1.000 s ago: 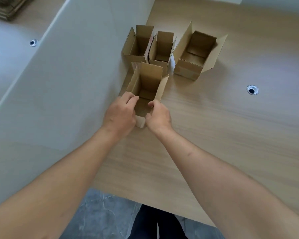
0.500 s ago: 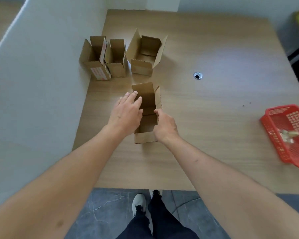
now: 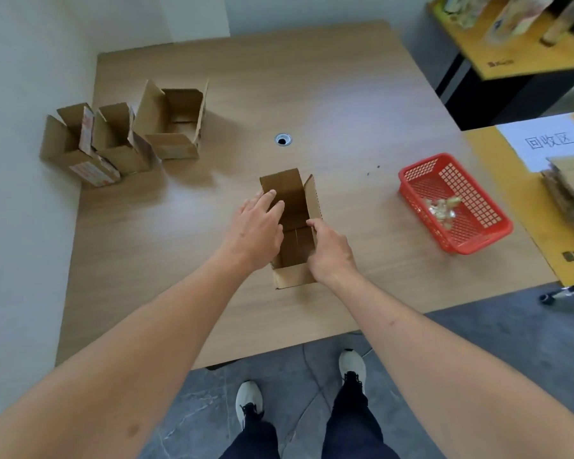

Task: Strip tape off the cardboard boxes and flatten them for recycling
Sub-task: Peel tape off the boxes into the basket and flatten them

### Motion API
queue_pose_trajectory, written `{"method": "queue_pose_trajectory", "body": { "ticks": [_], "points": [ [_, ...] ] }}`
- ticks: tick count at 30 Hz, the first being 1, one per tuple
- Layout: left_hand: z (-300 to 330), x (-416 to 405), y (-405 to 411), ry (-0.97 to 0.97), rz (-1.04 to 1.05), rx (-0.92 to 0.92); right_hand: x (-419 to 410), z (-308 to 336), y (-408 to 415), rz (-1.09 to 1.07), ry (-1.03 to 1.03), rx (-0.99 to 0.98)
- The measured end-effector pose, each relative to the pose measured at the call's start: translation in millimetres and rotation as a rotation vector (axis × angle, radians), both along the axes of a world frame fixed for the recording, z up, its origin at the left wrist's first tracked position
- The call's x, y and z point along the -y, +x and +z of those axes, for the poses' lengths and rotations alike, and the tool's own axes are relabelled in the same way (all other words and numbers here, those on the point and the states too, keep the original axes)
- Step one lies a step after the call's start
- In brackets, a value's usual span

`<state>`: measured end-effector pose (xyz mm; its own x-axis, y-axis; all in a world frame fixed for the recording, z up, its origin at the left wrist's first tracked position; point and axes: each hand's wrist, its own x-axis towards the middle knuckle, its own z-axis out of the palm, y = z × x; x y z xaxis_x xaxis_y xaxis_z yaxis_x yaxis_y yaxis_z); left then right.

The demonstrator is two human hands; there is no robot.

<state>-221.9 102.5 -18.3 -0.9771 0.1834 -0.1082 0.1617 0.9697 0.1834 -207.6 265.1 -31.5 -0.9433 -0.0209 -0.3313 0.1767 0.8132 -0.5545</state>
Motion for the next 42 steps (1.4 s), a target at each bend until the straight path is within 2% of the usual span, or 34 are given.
{"method": "queue_pose_trajectory", "body": {
  "ticks": [5, 12, 14, 17, 20, 23, 26, 30, 34, 37, 39, 42],
  "points": [
    [-14.8, -78.4, -25.0, -0.007, 0.043, 0.016, -75.7, -18.7, -27.2, 0.025, -0.046, 0.029],
    [-45.9, -152.8, -30.2, -0.042, 0.113, 0.16, -151.7, -40.7, -54.2, 0.114, -0.076, 0.045],
    [-53.5, -161.8, -31.5, 0.007, 0.13, 0.178, -159.8, -51.0, -58.9, 0.18, 0.068, -0.013],
    [-60.8, -173.5, -33.5, 0.114, 0.168, 0.182, -164.2, -71.0, -59.8, 0.304, 0.354, -0.227],
    [-67.8, -173.7, -29.7, 0.179, 0.186, 0.122, -163.7, -79.8, -55.6, 0.409, 0.46, -0.282],
    [-76.2, -159.2, -18.3, 0.228, 0.258, 0.024, -160.5, -79.1, -55.4, 0.535, 0.47, -0.308],
    [-89.9, -140.9, -7.1, 0.214, 0.342, 0.114, -158.6, -80.8, -57.5, 0.536, 0.42, -0.191],
    [-103.7, -126.1, -4.5, 0.265, 0.306, 0.301, -161.2, -86.1, -48.5, 0.54, 0.23, -0.017],
    [-105.7, -126.6, -4.3, 0.352, 0.319, 0.363, -163.2, -93.7, -34.8, 0.713, 0.221, -0.09],
    [-104.9, -122.9, -1.4, 0.385, 0.317, 0.366, -159.3, -96.0, -30.2, 0.678, 0.279, -0.163],
    [-101.5, -118.7, 3.0, 0.428, 0.326, 0.317, -155.6, -101.2, -28.5, 0.587, 0.241, -0.28],
    [-90.5, -106.0, 5.3, 0.517, 0.428, 0.08, -149.7, -94.1, -36.7, 0.433, -0.062, -0.379]
  ]
}}
